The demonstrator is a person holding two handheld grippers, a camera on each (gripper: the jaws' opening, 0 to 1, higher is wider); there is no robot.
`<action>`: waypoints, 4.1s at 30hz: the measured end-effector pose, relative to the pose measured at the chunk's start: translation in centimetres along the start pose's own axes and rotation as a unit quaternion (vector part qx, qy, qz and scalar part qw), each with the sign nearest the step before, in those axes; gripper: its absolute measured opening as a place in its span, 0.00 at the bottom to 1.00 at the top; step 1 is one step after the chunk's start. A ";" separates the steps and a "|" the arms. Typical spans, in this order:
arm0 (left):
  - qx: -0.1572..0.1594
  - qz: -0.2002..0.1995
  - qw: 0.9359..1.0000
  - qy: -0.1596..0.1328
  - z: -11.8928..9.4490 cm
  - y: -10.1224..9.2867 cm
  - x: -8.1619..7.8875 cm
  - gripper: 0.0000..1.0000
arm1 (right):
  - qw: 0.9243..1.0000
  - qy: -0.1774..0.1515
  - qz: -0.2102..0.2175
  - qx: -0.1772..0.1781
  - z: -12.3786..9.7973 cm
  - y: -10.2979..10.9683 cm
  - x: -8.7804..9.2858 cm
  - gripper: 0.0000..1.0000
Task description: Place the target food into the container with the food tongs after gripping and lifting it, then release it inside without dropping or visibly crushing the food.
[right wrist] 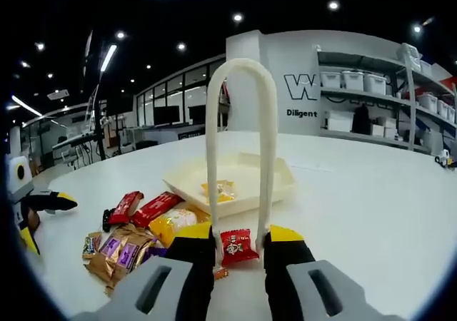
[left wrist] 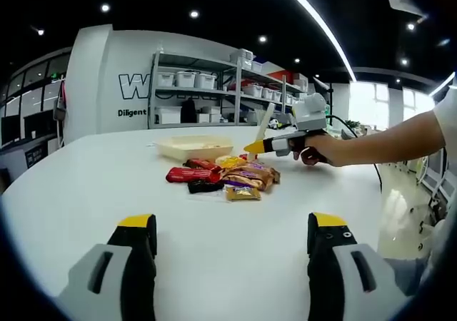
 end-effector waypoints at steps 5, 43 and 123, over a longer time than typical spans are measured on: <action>0.001 -0.002 1.000 0.001 0.0 0.0 0.0 0.86 | 1.000 0.009 -0.001 -0.001 -0.2 0.6 0.0 0.16; 0.002 -0.006 1.000 -0.022 -0.1 0.1 -0.6 0.88 | 0.999 -0.032 -0.015 -0.019 0.6 1.7 -5.6 0.13; 0.009 -0.014 0.999 -0.039 -0.3 -0.1 -1.1 0.90 | 0.999 -0.001 -0.046 -0.018 3.7 0.0 -5.4 0.17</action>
Point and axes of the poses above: the point that each gripper's makers call its tool centre point, and the gripper's own axes: z roughly forward along the fingers, y roughly to its left, x roughly out of its underside, the point moved 3 cm from there along -z, roughly backward along the fingers, and after that the axes turned 7 degrees about -x, right-handed, at the moved point
